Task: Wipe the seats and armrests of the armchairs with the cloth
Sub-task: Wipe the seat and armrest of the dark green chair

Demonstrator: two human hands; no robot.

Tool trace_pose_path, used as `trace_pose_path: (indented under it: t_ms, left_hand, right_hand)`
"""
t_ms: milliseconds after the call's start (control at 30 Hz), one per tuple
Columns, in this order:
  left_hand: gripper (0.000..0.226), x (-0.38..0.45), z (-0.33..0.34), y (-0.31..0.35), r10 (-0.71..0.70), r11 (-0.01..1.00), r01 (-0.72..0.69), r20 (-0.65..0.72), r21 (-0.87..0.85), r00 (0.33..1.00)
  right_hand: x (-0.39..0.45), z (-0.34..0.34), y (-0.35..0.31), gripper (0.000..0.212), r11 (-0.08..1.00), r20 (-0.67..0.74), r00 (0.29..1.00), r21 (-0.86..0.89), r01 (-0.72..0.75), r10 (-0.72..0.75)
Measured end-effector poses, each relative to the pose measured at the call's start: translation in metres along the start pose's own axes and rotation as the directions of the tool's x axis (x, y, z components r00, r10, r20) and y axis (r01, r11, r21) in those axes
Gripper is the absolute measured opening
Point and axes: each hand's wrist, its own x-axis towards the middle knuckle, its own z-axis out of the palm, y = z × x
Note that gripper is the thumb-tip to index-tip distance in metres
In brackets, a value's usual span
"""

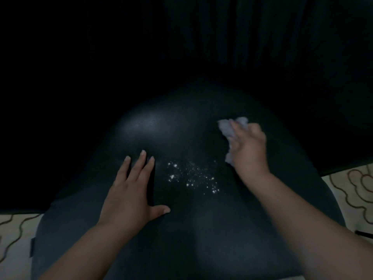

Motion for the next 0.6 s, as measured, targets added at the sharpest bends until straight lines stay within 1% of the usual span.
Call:
trace_pose_path:
  t_ms: [33, 67, 100, 133, 167, 200, 233, 267, 300, 333, 400, 467, 500, 533, 567, 600]
  left_hand:
    - [0.128, 0.000, 0.000, 0.001, -0.002, 1.000, 0.002, -0.001, 0.002, 1.000]
    - [0.128, 0.000, 0.001, 0.001, -0.006, 1.000, 0.006, -0.004, 0.005, 1.000]
    - [0.127, -0.001, 0.001, 0.001, -0.010, 1.000, 0.010, -0.006, 0.008, 1.000]
    - [0.127, -0.001, 0.000, 0.001, -0.012, 1.000, 0.012, -0.005, 0.011, 1.000]
    - [0.127, -0.001, 0.000, 0.001, -0.014, 1.000, 0.014, -0.003, 0.010, 1.000]
    - [0.127, 0.000, 0.000, 0.001, -0.016, 1.000, 0.016, -0.002, 0.006, 1.000]
    - [0.127, -0.001, -0.001, 0.001, -0.015, 1.000, 0.015, 0.000, 0.004, 1.000]
    - [0.126, -0.001, -0.001, 0.001, -0.010, 1.000, 0.010, 0.001, 0.006, 1.000]
    - [0.126, -0.002, -0.001, 0.001, -0.007, 1.000, 0.007, 0.001, 0.008, 1.000]
    - [0.126, -0.002, -0.001, 0.002, -0.009, 1.000, 0.009, -0.003, 0.008, 1.000]
    - [0.126, -0.003, 0.000, 0.002, -0.014, 1.000, 0.014, -0.010, 0.009, 1.000]
    - [0.127, -0.002, 0.000, 0.002, -0.014, 1.000, 0.014, -0.012, 0.019, 1.000]
    - [0.127, -0.003, 0.000, 0.003, -0.012, 1.000, 0.013, -0.009, 0.024, 1.000]
    - [0.127, -0.003, -0.001, 0.003, -0.011, 1.000, 0.011, -0.009, 0.025, 1.000]
    - [0.126, -0.003, -0.001, 0.003, -0.009, 1.000, 0.009, -0.012, 0.018, 1.000]
    - [0.126, -0.003, -0.001, 0.003, -0.004, 1.000, 0.004, -0.016, 0.008, 1.000]
  right_hand:
    - [-0.003, -0.004, 0.007, 0.029, 0.999, 0.035, 0.998, 0.017, -0.043, 0.042]
    - [-0.013, -0.005, 0.009, 0.042, 0.999, 0.086, 0.996, -0.043, 0.021, -0.017]
    - [-0.026, -0.001, 0.005, 0.048, 0.989, 0.155, 0.983, -0.091, 0.113, -0.098]
    - [-0.040, 0.007, 0.003, 0.047, 0.978, 0.183, 0.964, -0.048, 0.205, -0.193]
    - [-0.046, 0.012, 0.001, 0.040, 0.944, 0.208, 0.928, -0.052, 0.325, -0.308]
    - [-0.044, 0.011, 0.001, 0.024, 0.947, 0.148, 0.943, -0.076, 0.311, -0.298]
    - [-0.040, 0.000, 0.004, 0.014, 0.964, 0.088, 0.968, -0.113, 0.242, -0.233]
    - [-0.038, -0.010, 0.010, 0.023, 0.993, 0.039, 0.996, -0.088, 0.080, -0.077]
    - [-0.036, -0.022, 0.017, 0.024, 0.995, 0.021, 1.000, -0.100, -0.021, 0.023]
    - [-0.041, -0.029, 0.023, 0.018, 0.994, -0.018, 0.995, -0.041, -0.101, 0.101]
    - [-0.062, -0.032, 0.021, 0.007, 0.978, -0.040, 0.978, -0.034, -0.208, 0.207]
    - [-0.096, -0.014, 0.006, 0.013, 0.987, -0.030, 0.988, 0.039, -0.153, 0.154]
    - [-0.111, -0.003, -0.002, 0.011, 0.994, 0.013, 0.996, 0.065, -0.084, 0.084]
    - [-0.116, 0.002, -0.010, 0.007, 0.999, 0.066, 0.997, 0.041, 0.031, -0.034]
    - [-0.118, 0.008, -0.013, 0.009, 0.997, 0.088, 0.994, 0.038, 0.063, -0.067]
    - [-0.116, 0.007, -0.013, 0.009, 0.998, 0.049, 0.996, -0.003, 0.069, -0.069]
